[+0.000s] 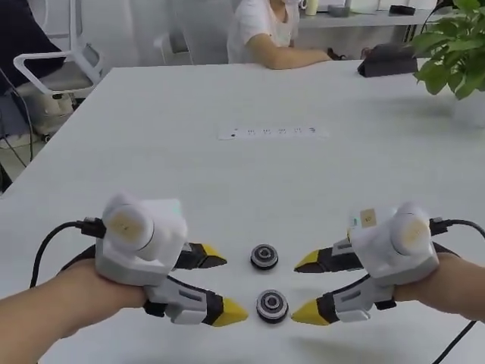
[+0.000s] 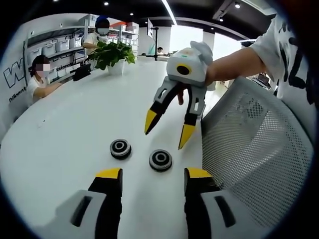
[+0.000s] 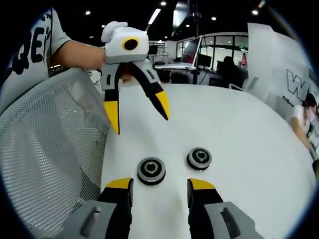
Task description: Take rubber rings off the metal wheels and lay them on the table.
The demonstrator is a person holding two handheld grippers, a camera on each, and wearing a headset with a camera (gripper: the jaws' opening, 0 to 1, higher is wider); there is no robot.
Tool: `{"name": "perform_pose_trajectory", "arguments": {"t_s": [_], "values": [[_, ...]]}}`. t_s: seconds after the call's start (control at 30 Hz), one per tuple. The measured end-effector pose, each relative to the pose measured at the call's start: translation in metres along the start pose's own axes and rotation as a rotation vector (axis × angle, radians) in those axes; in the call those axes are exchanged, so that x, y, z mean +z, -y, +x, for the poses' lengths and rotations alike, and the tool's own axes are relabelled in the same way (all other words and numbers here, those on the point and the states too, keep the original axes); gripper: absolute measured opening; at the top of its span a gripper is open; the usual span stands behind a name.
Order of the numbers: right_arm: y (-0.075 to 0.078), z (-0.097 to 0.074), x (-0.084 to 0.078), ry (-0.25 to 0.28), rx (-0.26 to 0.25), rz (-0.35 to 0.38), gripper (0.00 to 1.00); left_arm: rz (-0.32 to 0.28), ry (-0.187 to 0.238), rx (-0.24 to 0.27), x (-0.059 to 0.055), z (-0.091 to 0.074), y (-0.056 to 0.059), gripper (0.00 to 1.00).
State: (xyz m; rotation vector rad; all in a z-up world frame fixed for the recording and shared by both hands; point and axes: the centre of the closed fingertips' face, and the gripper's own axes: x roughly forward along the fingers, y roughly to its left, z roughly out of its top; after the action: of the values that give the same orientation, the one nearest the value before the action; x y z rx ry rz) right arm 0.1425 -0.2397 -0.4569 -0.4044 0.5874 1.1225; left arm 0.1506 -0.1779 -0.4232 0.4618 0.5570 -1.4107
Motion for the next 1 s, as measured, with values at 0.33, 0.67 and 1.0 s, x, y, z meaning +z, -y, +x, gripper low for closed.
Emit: {"name": "perform_pose_trajectory", "arguments": {"t_s": [0.33, 0.67, 1.0], "values": [[-0.004, 0.005, -0.002, -0.005, 0.023, -0.004, 0.32, 0.019, -0.015, -0.027, -0.001, 0.010, 0.004, 0.36], [-0.009, 0.011, -0.005, -0.015, 0.040, -0.004, 0.27, 0.024, -0.026, -0.053, -0.001, 0.022, 0.009, 0.32], [-0.011, 0.013, -0.006, -0.022, 0.049, -0.003, 0.27, 0.029, -0.051, -0.074, -0.004, 0.033, 0.013, 0.28]]}}
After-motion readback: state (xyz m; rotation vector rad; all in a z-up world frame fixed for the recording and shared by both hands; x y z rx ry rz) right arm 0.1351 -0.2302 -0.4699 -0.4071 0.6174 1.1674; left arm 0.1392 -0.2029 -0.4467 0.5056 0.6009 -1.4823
